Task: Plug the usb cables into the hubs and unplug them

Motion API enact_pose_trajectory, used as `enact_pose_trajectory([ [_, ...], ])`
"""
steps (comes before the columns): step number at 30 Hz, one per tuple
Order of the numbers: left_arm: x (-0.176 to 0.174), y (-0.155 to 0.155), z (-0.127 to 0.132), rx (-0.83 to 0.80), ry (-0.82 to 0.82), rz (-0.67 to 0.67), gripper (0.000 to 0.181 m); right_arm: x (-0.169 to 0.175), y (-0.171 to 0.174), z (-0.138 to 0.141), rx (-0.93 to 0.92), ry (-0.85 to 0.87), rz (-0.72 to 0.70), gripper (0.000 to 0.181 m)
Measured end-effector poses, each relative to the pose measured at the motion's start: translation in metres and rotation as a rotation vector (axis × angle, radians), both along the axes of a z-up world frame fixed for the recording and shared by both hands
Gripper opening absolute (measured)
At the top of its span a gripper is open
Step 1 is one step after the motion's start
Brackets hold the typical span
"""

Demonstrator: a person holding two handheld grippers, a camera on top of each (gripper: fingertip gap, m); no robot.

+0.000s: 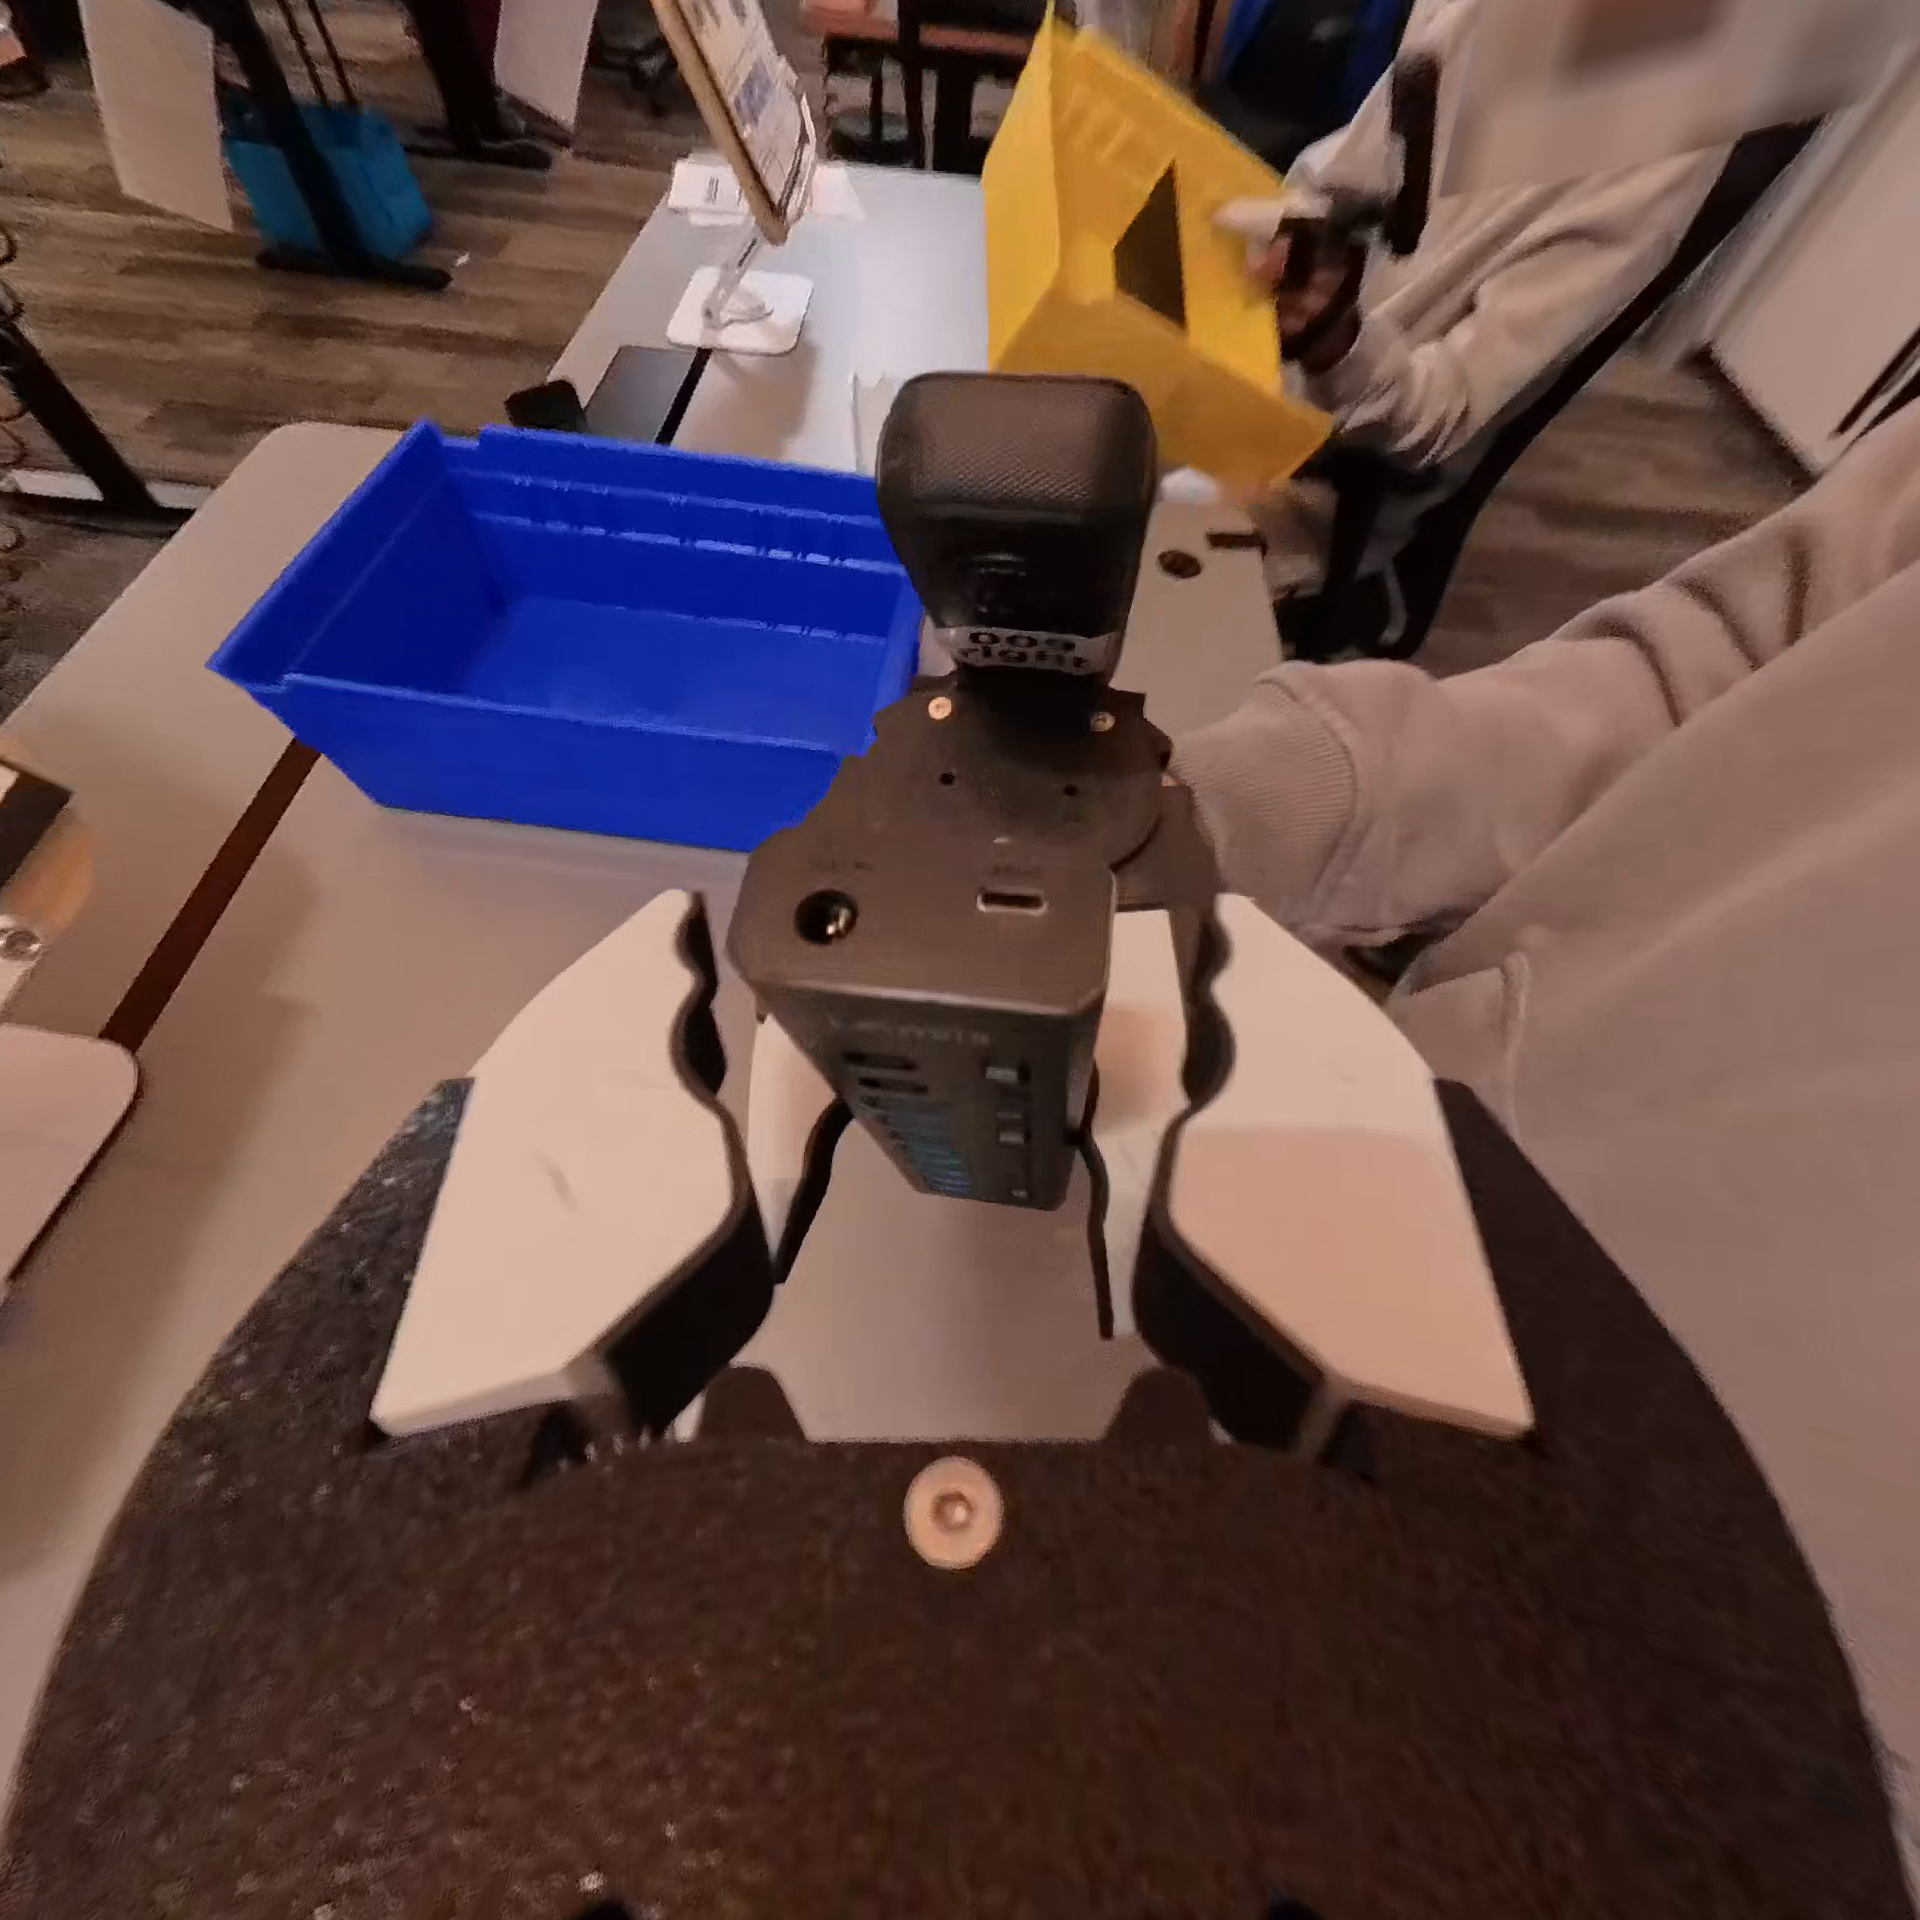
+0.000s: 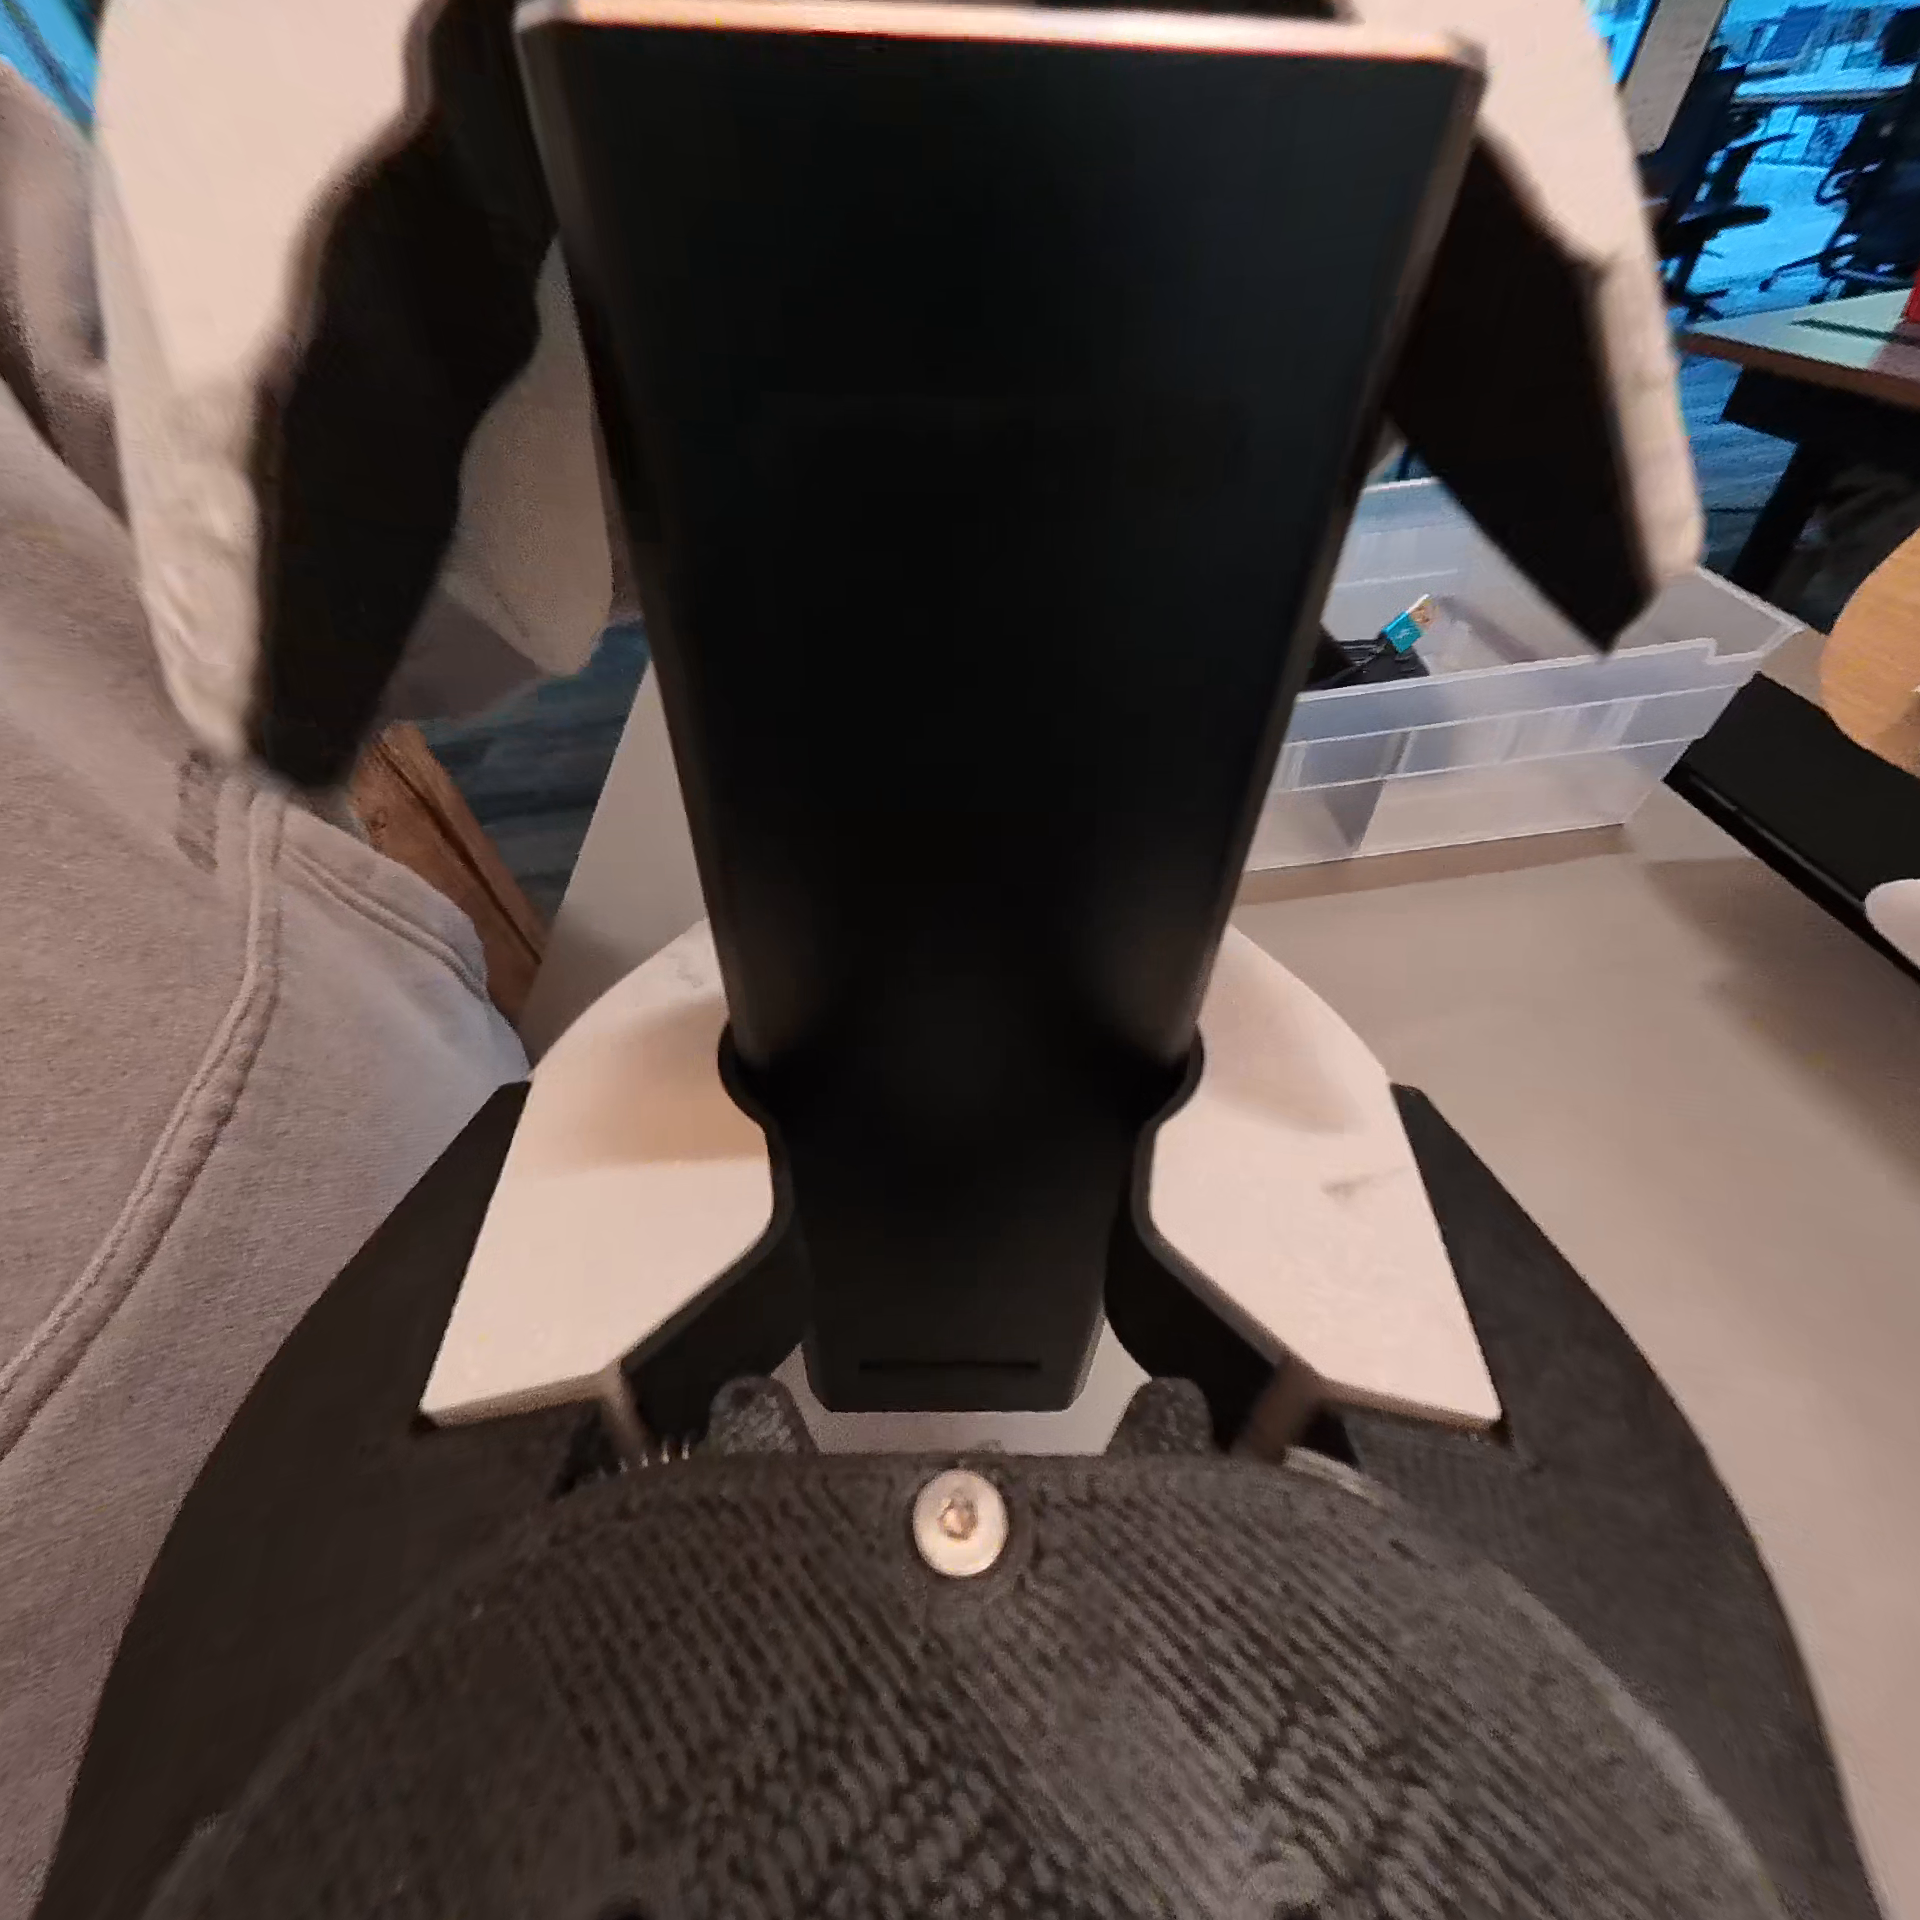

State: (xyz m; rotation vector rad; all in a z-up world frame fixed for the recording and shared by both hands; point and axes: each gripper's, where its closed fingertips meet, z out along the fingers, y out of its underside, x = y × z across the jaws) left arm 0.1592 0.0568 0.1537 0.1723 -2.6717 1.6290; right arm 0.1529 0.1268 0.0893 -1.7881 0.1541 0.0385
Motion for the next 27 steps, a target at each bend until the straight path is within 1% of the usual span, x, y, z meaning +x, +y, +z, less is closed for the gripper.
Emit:
enact_pose_trajectory([
  [1,0.003,-0.001,-0.004,0.025,-0.006,0.018,0.07,0.002,0.001,-0.001,-0.002,0.001,-0.015,0.072],
  [3,0.004,-0.005,-0.005,0.007,-0.003,0.005,0.064,0.002,0.001,-0.002,-0.003,0.009,-0.015,0.072],
  [5,0.004,-0.008,-0.003,-0.036,0.003,-0.007,0.063,0.005,-0.002,-0.002,0.005,-0.005,-0.045,0.072],
  [7,0.005,-0.011,0.001,-0.091,0.02,0.008,0.063,0.005,-0.005,0.003,0.038,0.02,-0.05,0.072],
  [10,0.005,-0.013,0.005,-0.111,-0.023,-0.002,0.062,0.009,-0.008,0.016,0.146,0.08,-0.069,0.079],
  [11,0.004,-0.014,0.005,-0.108,-0.029,-0.006,0.062,0.009,-0.007,0.017,0.154,0.083,-0.071,0.08],
  [13,0.003,-0.015,0.003,-0.091,-0.036,-0.018,0.062,0.009,-0.004,0.014,0.123,0.069,-0.081,0.084],
  [16,0.004,-0.014,0.001,-0.089,-0.041,-0.027,0.062,0.011,-0.002,0.007,0.076,0.064,-0.086,0.083],
  [18,0.005,-0.013,0.002,-0.12,-0.019,-0.026,0.062,0.013,0.001,0.008,0.097,0.079,-0.105,0.082],
  [22,0.005,-0.01,-0.005,-0.121,-0.006,-0.019,0.062,0.008,0.006,-0.002,0.059,0.08,-0.069,0.078],
  [27,0.008,-0.005,-0.011,-0.125,0.013,0.011,0.062,0.009,0.01,-0.006,0.09,0.115,-0.066,0.078],
])
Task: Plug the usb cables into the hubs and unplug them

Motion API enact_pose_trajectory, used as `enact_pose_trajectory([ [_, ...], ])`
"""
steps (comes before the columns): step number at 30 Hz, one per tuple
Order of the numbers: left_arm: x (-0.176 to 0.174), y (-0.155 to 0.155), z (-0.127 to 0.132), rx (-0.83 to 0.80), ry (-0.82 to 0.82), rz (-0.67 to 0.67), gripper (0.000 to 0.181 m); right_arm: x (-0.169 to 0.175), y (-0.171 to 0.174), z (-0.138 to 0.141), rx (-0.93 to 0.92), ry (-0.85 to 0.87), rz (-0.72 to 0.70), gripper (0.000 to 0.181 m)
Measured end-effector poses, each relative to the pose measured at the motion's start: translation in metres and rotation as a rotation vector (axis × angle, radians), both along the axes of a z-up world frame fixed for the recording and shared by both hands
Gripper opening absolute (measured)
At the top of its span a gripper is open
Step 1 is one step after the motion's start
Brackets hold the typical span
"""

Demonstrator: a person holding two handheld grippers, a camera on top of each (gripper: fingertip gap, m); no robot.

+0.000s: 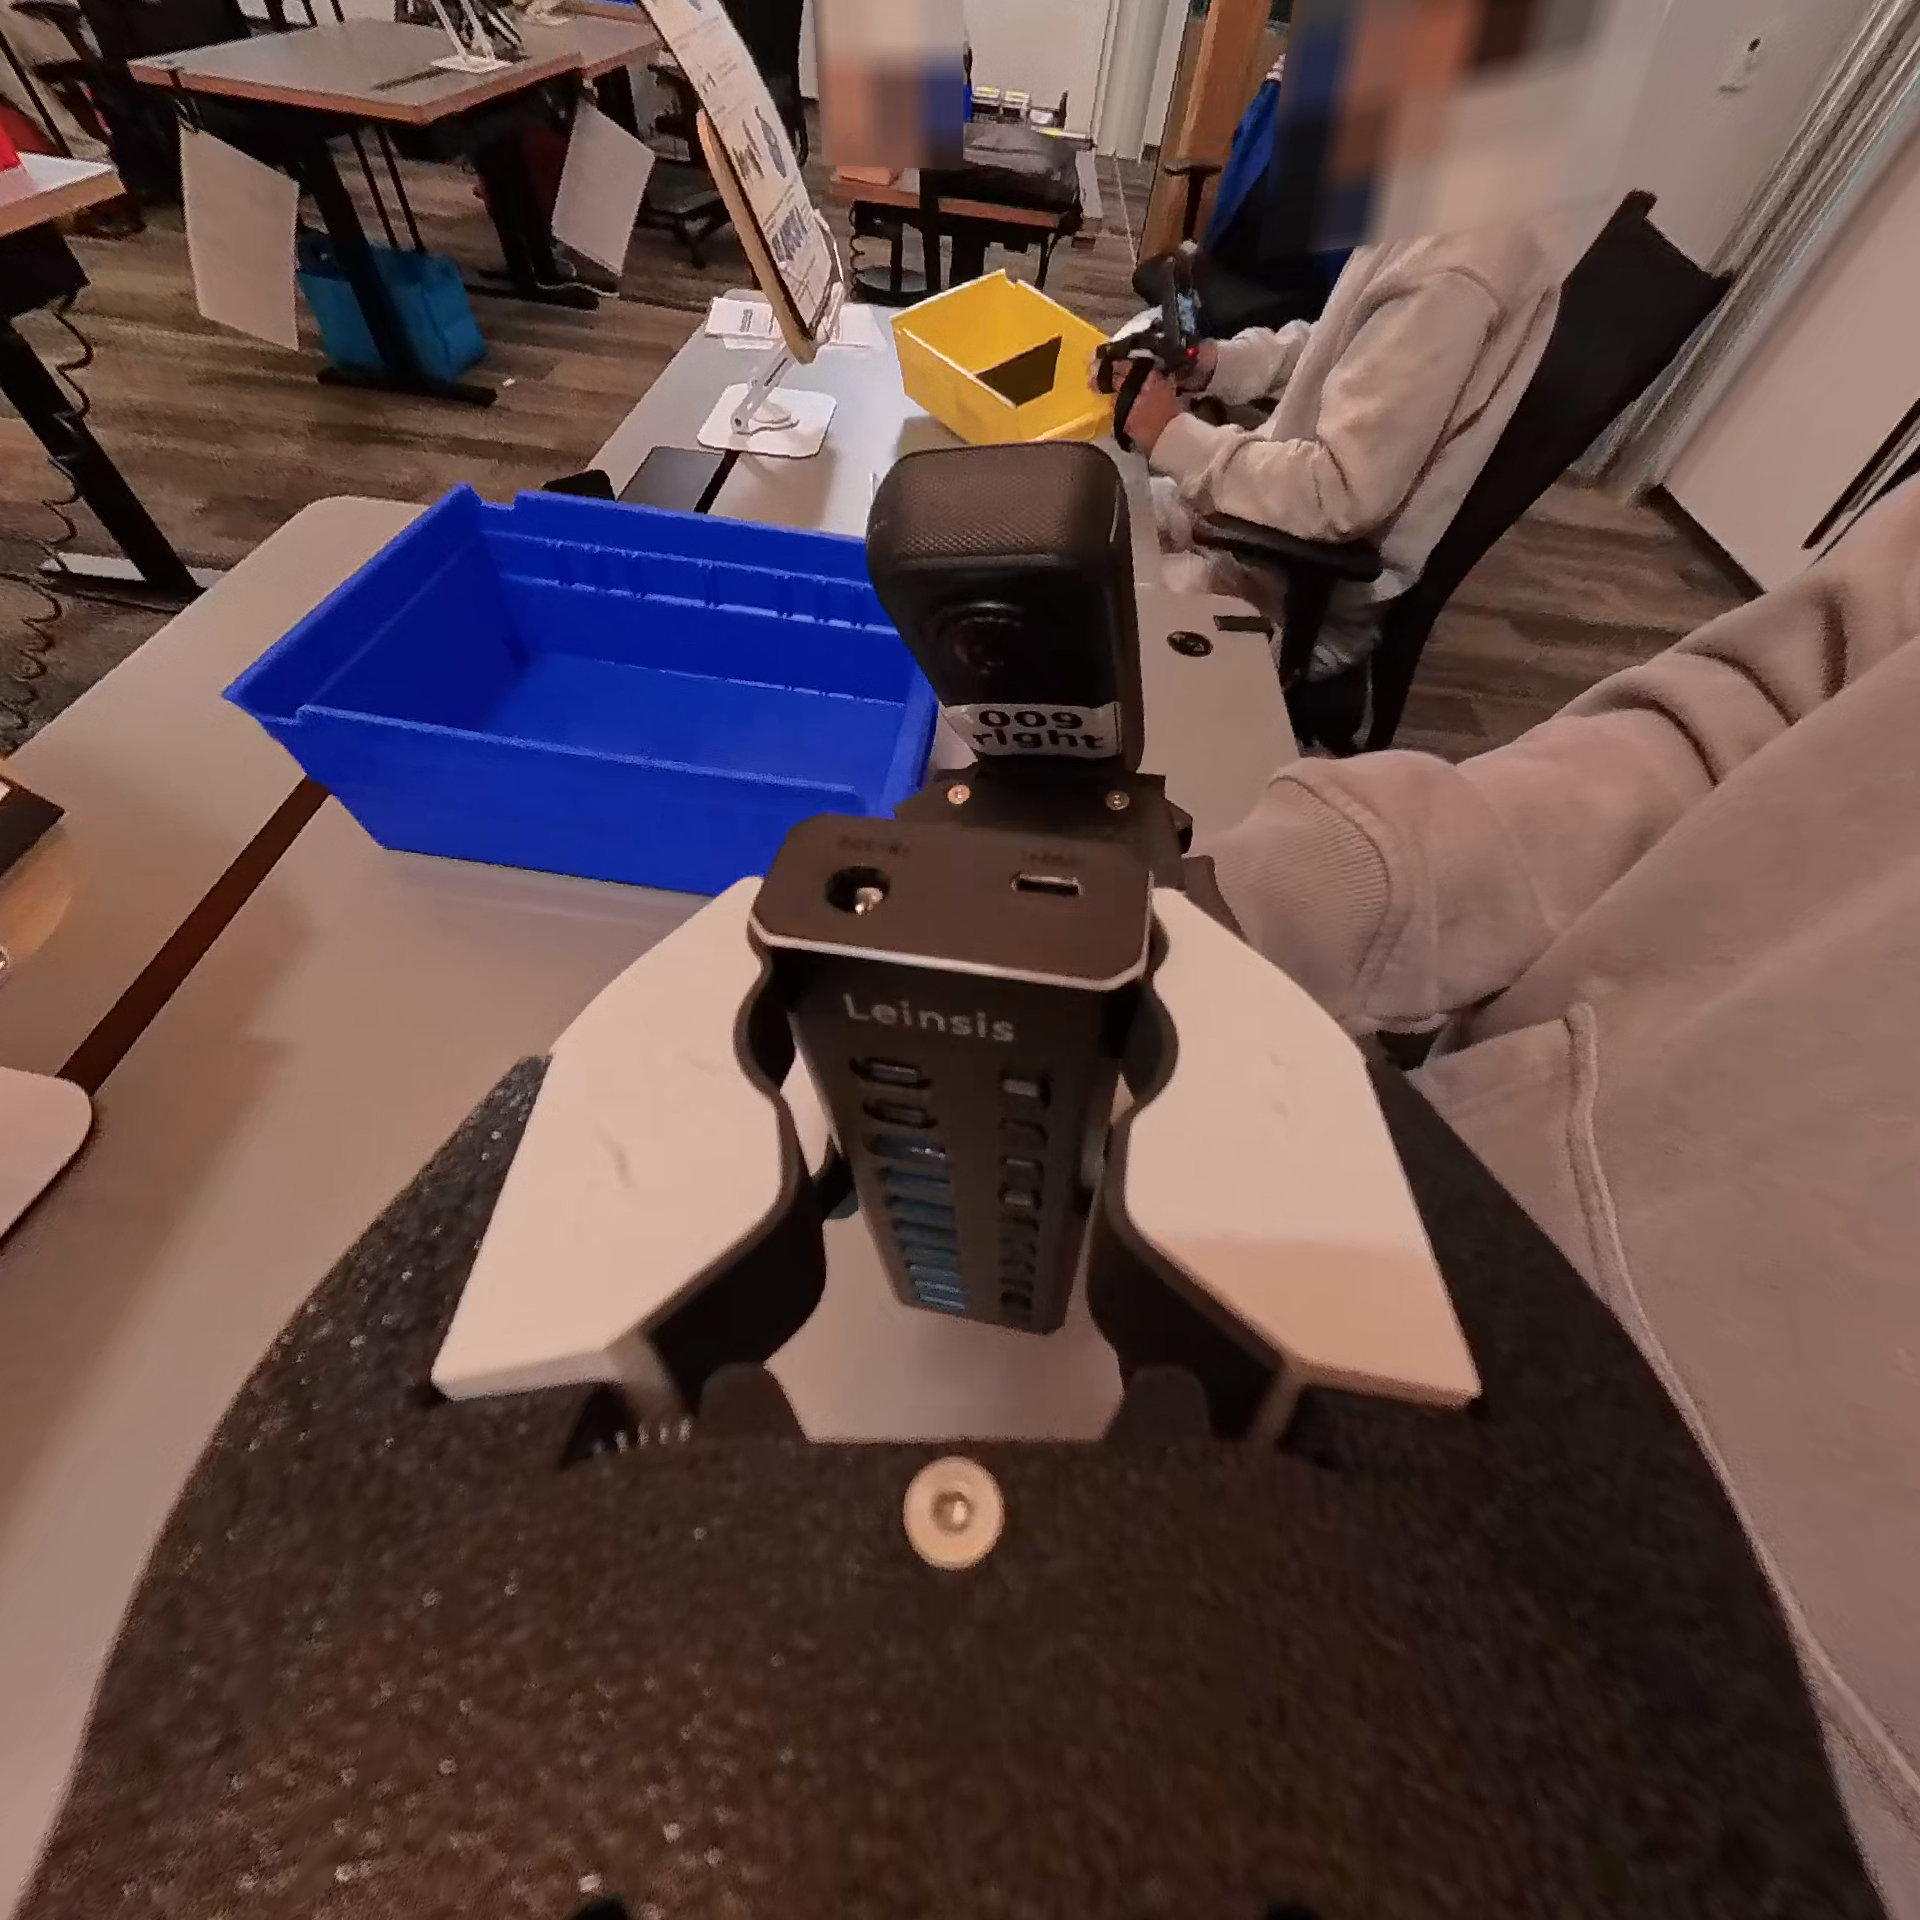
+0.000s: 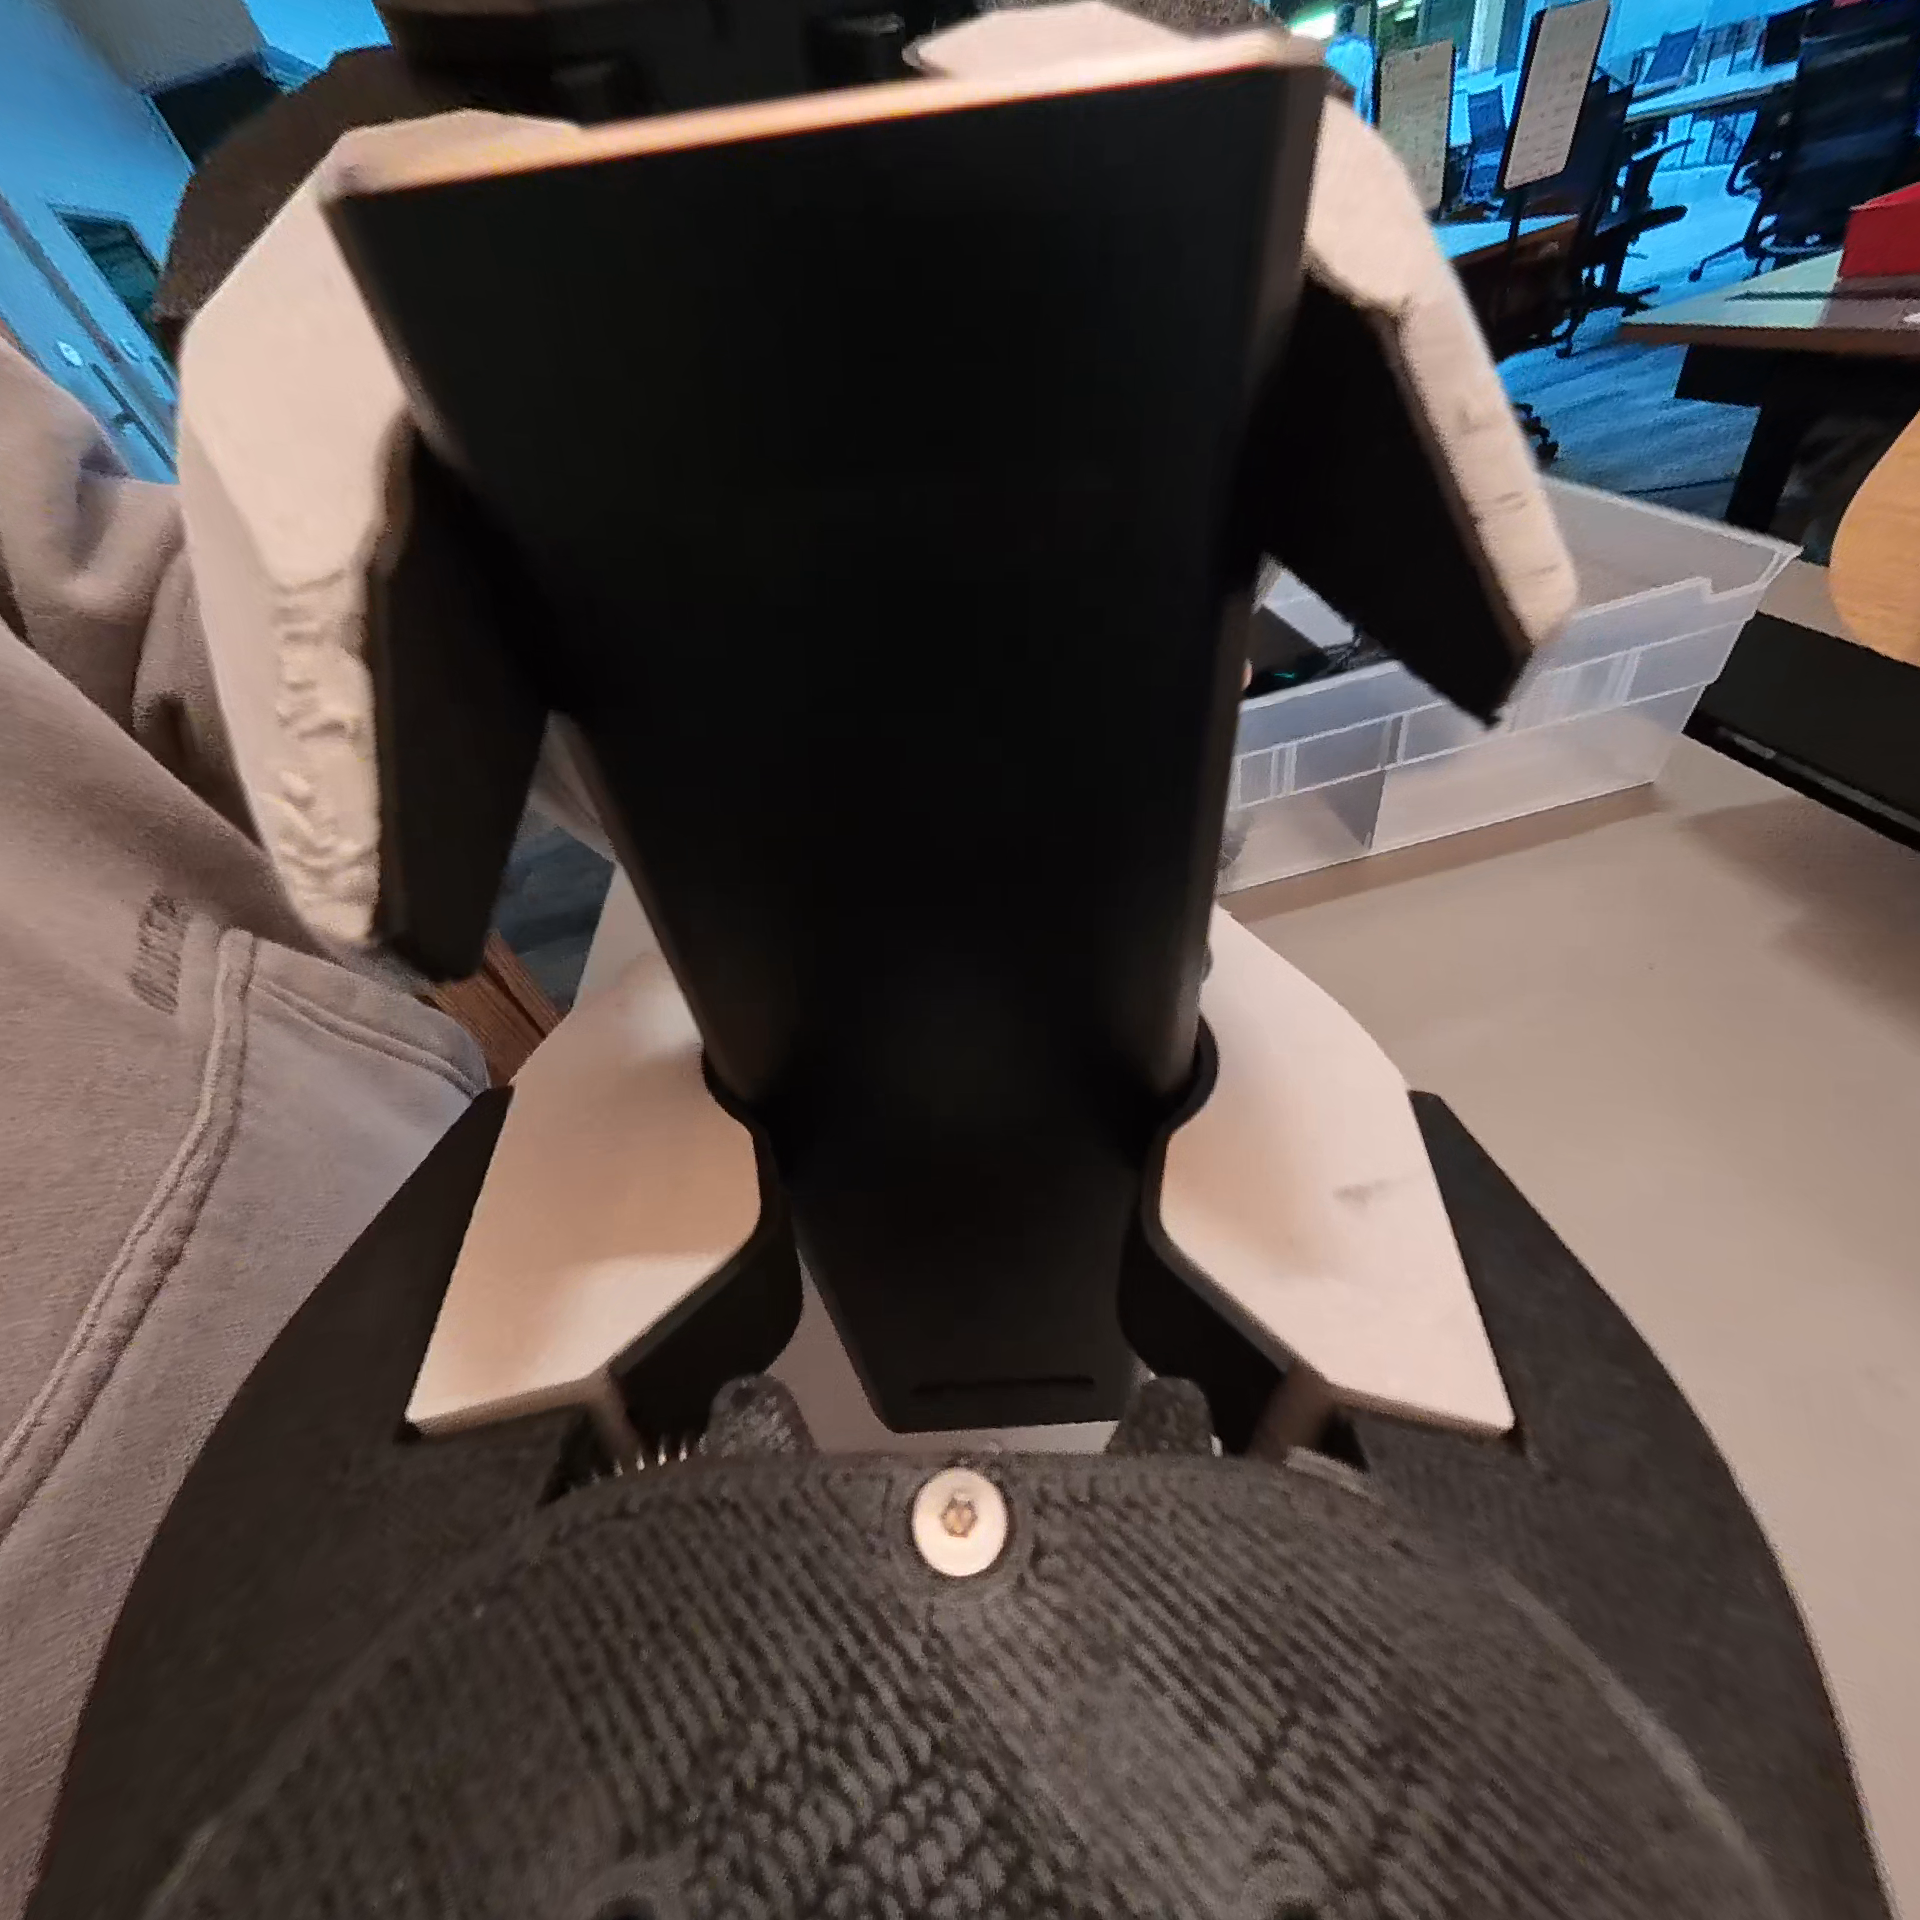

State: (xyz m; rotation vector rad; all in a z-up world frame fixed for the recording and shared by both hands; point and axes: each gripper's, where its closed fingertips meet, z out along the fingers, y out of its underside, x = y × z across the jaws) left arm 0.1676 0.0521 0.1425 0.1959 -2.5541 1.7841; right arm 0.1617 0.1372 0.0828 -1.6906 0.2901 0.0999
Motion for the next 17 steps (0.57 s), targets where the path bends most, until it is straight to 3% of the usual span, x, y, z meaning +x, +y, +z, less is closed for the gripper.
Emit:
enact_pose_trajectory([
  [10,-0.003,0.0,0.001,-0.005,-0.034,0.01,0.063,-0.001,-0.001,-0.003,-0.012,-0.068,0.001,0.075],
  [12,-0.002,0.004,0.007,-0.033,-0.016,0.035,0.074,0.001,-0.004,0.0,-0.009,-0.075,-0.01,0.075],
  [15,0.002,0.023,0.027,-0.125,0.008,0.083,0.075,0.008,-0.015,0.0,-0.015,-0.081,-0.046,0.075],
  [17,0.02,0.052,0.035,-0.136,-0.027,0.193,0.071,0.013,-0.026,-0.002,-0.027,-0.082,-0.081,0.075],
])
